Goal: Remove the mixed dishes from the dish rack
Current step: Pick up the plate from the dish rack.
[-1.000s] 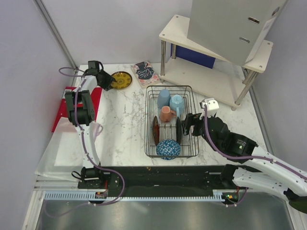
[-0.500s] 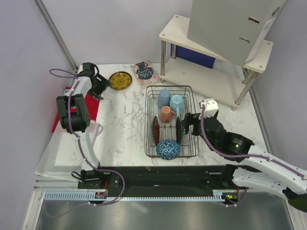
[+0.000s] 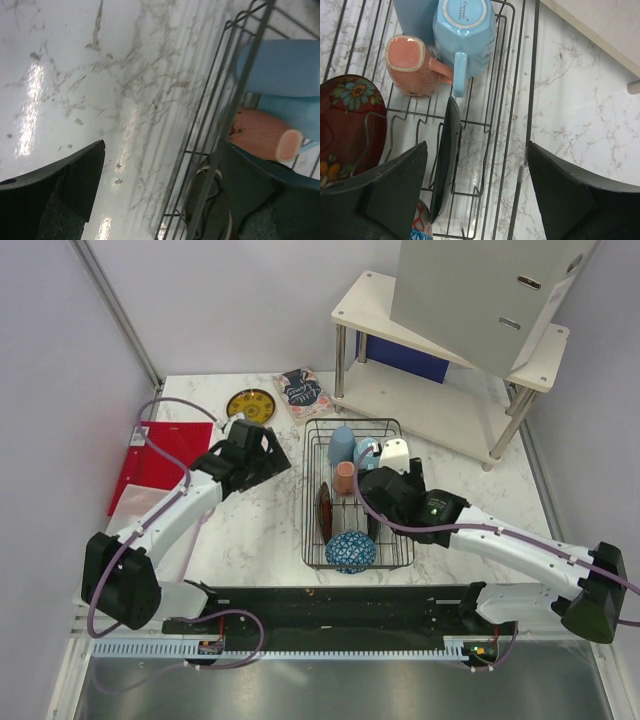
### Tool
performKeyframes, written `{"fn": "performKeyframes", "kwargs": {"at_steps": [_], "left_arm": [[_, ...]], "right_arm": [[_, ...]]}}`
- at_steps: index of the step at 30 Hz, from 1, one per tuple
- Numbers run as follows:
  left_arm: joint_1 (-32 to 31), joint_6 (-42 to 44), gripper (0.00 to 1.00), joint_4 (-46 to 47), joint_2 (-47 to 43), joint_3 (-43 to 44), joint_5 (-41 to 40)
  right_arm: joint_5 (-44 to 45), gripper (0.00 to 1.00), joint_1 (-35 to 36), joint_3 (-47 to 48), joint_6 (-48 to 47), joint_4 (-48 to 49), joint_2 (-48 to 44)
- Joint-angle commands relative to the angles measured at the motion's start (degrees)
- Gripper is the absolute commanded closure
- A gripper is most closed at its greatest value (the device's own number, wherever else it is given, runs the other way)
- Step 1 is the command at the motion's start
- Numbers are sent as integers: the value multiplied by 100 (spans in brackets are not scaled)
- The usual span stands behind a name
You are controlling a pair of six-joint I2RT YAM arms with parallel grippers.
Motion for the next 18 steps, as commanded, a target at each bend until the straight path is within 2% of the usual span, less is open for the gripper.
{"fn": "performKeyframes", "kwargs": {"at_steps": [1, 5, 10, 18], "left_arm": [[-148, -635, 1, 286, -501, -878, -369], [-359, -776, 1, 339, -1291, -1266, -668], [-368, -724, 1, 339, -1768, -1530, -677], [-368, -697, 1, 356, -1935, -1864, -580]], "right_arm": [[473, 14, 97, 675, 47, -796, 295], [869, 21, 272, 1002, 161, -1508, 831], [764, 29, 343, 1038, 170, -1544, 1157], [544, 33, 431, 906, 222, -1325, 1579]]}}
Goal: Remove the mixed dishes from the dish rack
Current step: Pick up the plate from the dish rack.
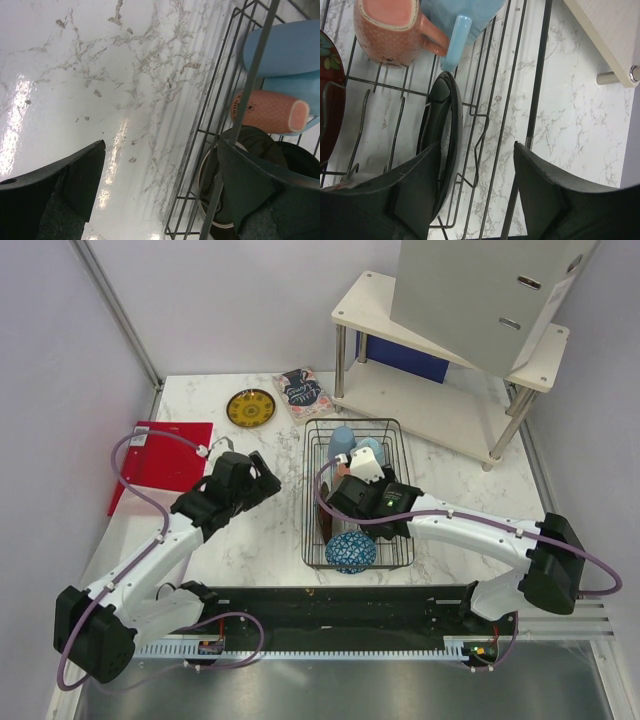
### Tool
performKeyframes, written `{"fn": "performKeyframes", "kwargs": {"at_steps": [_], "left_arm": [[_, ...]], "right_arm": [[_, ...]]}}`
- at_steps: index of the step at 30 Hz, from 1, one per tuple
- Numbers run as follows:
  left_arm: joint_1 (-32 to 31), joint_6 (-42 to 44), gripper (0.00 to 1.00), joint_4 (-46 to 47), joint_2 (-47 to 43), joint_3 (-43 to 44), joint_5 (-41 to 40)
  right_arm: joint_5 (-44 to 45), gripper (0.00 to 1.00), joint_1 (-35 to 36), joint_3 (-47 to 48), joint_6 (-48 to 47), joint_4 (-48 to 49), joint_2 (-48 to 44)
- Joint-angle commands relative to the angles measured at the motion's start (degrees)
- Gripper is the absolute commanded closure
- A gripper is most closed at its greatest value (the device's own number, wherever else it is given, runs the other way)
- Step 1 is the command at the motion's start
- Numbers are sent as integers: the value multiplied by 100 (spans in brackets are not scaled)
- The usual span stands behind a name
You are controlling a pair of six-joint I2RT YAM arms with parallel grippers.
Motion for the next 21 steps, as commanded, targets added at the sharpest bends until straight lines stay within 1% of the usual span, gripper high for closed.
{"fn": "performKeyframes", "kwargs": {"at_steps": [1, 3, 7, 10, 12, 15, 16, 17, 18, 21], "left_arm": [[-12, -182, 1, 147, -42, -201, -123], [-12, -208, 1, 173, -42, -237, -79], [-12, -234, 1, 226, -60, -324, -27], [-12, -243, 1, 252, -69, -368, 8], [-12, -261, 2, 270, -60, -404, 26], [-12, -270, 2, 296, -69, -447, 52], [-12, -270, 2, 287, -69, -456, 61], [-12, -270, 2, 287, -77, -474, 53], [-12, -270, 2, 296, -86, -483, 44], [-12, -270, 2, 296, -86, -492, 44]], "right_arm": [[6, 35, 27, 51, 104, -9, 126], [-29, 39, 27, 42, 113, -9, 222], [-117, 52, 53, -10, 148, 35, 354], [-161, 58, 70, -28, 175, 61, 477], [-169, 60, 105, -28, 184, 79, 548], [-152, 73, 141, 7, 210, 88, 609], [-134, 82, 132, 25, 210, 88, 609], [-126, 86, 141, 51, 201, 71, 592], [-108, 89, 158, 121, 210, 53, 592], [-12, 94, 211, 340, 192, -105, 592]]}}
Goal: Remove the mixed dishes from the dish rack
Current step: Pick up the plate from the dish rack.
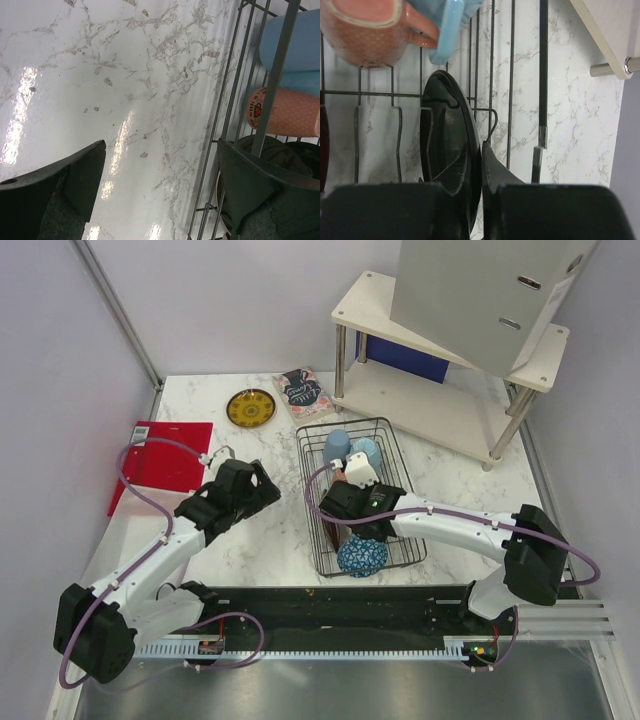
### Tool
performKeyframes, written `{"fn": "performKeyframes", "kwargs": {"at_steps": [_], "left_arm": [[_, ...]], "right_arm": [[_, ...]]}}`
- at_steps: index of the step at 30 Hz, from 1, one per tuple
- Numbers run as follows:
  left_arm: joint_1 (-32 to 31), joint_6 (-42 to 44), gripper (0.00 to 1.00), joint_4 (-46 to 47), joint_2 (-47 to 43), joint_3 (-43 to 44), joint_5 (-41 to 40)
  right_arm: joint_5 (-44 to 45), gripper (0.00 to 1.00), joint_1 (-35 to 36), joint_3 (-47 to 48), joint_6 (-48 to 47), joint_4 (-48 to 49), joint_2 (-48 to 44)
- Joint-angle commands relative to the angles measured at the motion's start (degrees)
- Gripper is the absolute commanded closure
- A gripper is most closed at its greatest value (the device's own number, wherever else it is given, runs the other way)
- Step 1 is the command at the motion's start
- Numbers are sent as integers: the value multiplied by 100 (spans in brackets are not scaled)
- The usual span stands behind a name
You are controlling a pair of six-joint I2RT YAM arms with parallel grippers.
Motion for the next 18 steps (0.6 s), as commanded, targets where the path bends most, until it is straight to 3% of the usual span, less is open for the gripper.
{"fn": "performKeyframes", "kwargs": {"at_steps": [1, 3, 18], "left_arm": [[-12, -189, 2, 187, -86, -30, -13], [-12, -189, 2, 204, -86, -22, -4], [-12, -154, 5, 363, 432, 189, 321]], "right_arm": [[-171, 96, 170, 407, -100, -212, 15], [-57, 100, 222, 573, -100, -318, 24], [400, 100, 495, 1812, -39, -1276, -151]]}}
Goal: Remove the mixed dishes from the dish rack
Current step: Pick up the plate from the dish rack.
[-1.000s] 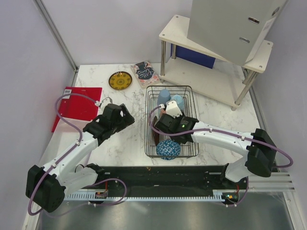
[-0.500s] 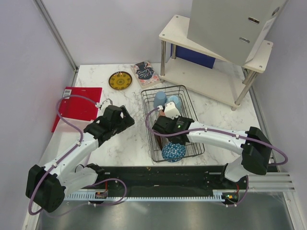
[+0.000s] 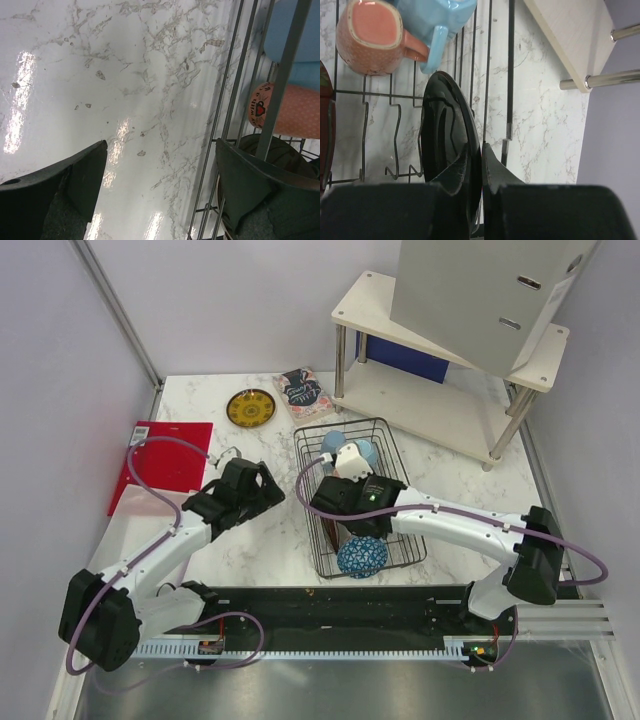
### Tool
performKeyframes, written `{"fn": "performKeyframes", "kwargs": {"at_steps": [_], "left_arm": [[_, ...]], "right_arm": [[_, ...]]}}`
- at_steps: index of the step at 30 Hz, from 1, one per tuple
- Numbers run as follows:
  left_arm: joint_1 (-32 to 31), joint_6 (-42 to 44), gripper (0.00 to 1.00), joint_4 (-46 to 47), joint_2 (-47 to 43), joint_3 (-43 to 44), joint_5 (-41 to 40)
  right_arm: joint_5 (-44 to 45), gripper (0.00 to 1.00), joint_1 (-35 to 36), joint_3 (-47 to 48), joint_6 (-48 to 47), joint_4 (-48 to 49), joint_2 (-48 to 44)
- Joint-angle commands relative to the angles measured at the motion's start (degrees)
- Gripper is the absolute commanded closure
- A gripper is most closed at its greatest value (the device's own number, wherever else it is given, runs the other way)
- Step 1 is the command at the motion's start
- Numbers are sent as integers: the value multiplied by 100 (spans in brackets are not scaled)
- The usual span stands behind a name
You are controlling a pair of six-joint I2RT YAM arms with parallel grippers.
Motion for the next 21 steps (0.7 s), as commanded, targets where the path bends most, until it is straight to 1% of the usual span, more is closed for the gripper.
{"fn": "performKeyframes", "kwargs": {"at_steps": [1, 4, 7, 9, 10, 11, 12, 13, 14, 15, 16, 17, 18, 19, 21], "left_arm": [[-12, -147, 5, 188, 72, 235, 41], [-12, 2, 2, 179, 28, 332, -12], [-12, 99, 1, 179, -60, 437, 14], [-12, 117, 1, 179, -122, 507, 41], [-12, 125, 1, 179, -209, 525, 76], [-12, 125, 1, 205, -262, 534, 102], [-12, 152, 1, 292, -323, 525, 146], [-12, 221, 1, 406, -394, 517, 312], [-12, 248, 1, 547, -577, 421, 444], [-12, 257, 1, 922, -675, 359, 584], [-12, 336, 1, 1196, -780, 271, 986], [-12, 363, 1, 1494, -1033, 166, 1182], [-12, 380, 1, 1915, -1132, -105, 1523], [-12, 389, 1, 2728, -1237, -255, 2083], [-12, 346, 1, 3349, -1308, -545, 2526]], "right_arm": [[140, 100, 145, 803, 18, -67, -370], [263, 100, 136, 1058, -17, -156, -739], [290, 100, 93, 1033, 9, -26, -1186], [264, 100, 23, 701, 27, 211, -1468], [221, 100, -13, 551, 18, 561, -1801], [3, 100, -39, 401, 26, 756, -1978], [-130, 100, -118, 34, -8, 993, -2171], [-323, 100, -179, -169, -17, 1491, -2565], [-568, 100, -258, -372, -17, 1774, -2786], [-1197, 100, -468, -809, -17, 2064, -2997], [-1526, 100, -583, -1013, 35, 2615, -3382], [-1833, 100, -706, -1189, 87, 2847, -3543], [-2550, 100, -968, -1478, 132, 3050, -3675], [-2862, 100, -1093, -1585, 297, 3374, -3833], [-3495, 100, -1356, -1840, 439, 3683, -3913]]}}
